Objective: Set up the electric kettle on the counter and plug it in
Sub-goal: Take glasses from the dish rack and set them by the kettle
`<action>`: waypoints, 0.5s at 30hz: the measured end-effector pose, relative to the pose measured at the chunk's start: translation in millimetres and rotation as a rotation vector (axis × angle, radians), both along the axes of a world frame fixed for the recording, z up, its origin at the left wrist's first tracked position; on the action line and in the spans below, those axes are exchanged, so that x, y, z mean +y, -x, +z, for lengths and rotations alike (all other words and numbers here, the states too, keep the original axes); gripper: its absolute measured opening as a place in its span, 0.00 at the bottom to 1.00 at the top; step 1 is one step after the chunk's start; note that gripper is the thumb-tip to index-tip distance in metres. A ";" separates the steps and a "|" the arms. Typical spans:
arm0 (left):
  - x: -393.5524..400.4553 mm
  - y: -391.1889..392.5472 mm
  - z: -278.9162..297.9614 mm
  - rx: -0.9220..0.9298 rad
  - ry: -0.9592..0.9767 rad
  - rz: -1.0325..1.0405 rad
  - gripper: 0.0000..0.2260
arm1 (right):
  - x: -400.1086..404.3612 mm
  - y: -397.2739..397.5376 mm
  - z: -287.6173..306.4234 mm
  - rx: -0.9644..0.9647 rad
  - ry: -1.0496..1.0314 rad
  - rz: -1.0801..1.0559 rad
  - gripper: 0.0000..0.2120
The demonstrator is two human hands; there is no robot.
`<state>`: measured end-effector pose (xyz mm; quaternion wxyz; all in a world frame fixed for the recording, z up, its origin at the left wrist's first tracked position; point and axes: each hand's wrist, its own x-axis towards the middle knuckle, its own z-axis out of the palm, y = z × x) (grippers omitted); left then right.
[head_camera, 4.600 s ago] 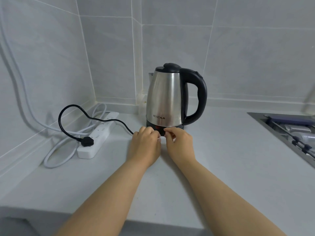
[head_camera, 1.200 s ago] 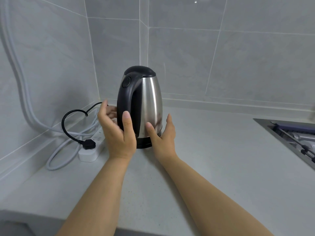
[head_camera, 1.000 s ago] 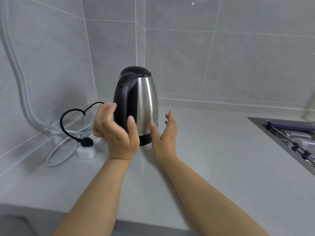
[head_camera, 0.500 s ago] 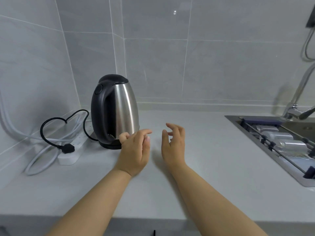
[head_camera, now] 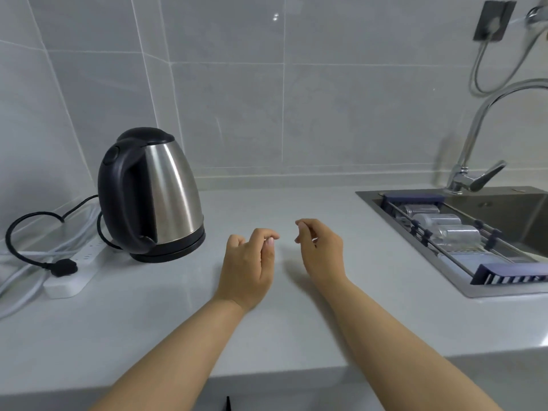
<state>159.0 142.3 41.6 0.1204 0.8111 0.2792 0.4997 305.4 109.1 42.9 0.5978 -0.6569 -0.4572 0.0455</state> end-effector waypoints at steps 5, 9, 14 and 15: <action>-13.4 -29.9 1.7 0.025 0.003 -0.042 0.16 | -22.6 -54.7 2.4 0.022 -0.022 -0.136 0.09; -22.2 -56.5 2.4 0.019 -0.015 -0.087 0.10 | -44.2 -102.4 5.0 0.018 -0.044 -0.281 0.09; -27.1 -89.7 0.4 0.048 0.015 -0.157 0.11 | -63.6 -146.2 10.6 0.023 -0.084 -0.464 0.10; -27.9 -97.4 0.7 0.056 0.024 -0.172 0.11 | -65.3 -153.8 11.7 0.017 -0.091 -0.504 0.11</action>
